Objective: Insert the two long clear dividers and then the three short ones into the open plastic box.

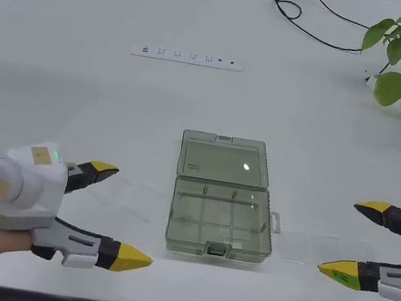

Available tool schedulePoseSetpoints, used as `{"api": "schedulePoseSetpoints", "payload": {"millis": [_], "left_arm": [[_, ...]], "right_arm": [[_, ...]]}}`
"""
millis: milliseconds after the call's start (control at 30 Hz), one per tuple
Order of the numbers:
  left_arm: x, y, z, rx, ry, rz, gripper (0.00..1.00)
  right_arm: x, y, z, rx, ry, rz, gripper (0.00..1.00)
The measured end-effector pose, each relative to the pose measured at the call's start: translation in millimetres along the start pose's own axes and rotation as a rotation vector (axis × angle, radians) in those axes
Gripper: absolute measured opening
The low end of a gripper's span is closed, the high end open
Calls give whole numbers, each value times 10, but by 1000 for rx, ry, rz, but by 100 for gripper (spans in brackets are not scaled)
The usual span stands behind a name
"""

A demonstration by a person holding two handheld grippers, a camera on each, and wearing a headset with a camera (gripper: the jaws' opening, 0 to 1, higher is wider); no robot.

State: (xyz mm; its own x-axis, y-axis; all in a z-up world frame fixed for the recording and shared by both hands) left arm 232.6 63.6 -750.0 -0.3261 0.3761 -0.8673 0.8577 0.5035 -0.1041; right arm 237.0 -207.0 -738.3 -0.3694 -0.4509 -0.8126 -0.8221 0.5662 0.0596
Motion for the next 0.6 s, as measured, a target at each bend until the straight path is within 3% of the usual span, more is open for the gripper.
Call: {"api": "schedulePoseSetpoints", "payload": {"millis": [600], "left_arm": [[3,78,-21,-14,10,-6,100]], "right_arm": [[-20,-9,10,-1,-9,6,78]]}}
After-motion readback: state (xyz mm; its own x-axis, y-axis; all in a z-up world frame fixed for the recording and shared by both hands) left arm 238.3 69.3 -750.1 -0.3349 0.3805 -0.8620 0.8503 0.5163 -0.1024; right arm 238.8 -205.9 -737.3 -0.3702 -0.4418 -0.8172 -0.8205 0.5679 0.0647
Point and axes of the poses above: the centre of the closed fingertips' face, and the gripper's own axes: z roughly forward along the fingers, y roughly to its left, x roughly out of its underside, the point moved 1 cm from there along -z, roughly backward along the fingers, and after that the axes turned 2 degrees about z, right-handed, at the moved point
